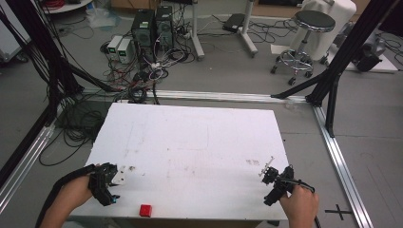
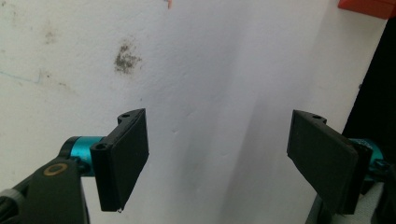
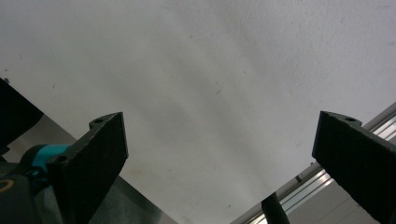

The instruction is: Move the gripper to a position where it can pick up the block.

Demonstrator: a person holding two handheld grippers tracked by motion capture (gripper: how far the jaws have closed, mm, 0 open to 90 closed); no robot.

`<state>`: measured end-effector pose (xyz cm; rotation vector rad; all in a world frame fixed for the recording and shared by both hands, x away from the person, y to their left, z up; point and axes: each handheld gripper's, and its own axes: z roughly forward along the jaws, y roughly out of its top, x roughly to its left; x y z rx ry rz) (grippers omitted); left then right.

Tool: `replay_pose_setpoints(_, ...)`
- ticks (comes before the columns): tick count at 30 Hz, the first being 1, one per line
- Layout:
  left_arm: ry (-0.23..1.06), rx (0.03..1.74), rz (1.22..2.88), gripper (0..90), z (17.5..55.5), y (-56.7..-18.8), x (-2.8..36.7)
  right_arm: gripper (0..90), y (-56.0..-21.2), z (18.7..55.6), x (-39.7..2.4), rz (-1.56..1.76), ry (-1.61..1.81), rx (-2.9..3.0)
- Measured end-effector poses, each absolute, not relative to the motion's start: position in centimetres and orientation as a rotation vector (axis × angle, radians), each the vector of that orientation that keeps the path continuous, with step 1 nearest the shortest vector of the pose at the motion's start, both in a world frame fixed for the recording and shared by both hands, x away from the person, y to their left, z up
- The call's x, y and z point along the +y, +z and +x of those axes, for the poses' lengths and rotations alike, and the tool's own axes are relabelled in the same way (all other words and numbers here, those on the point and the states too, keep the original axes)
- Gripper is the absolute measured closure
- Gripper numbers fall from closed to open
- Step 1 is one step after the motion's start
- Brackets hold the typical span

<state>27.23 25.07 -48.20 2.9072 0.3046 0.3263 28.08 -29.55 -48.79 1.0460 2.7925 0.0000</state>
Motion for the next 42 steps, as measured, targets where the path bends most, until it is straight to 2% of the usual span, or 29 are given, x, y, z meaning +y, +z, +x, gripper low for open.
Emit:
replay_pose_setpoints(20,0.277,0.093,2.941,21.1,26.0,-48.1,22.1,2.6,-48.8,28.0,-29.5,1.041,0.01,2.798)
replay_pose_setpoints(42,0.158,-0.09,2.996,21.2,24.2,-49.1,18.5,2.6,-48.8,28.0,-29.5,1.047,0.011,2.804)
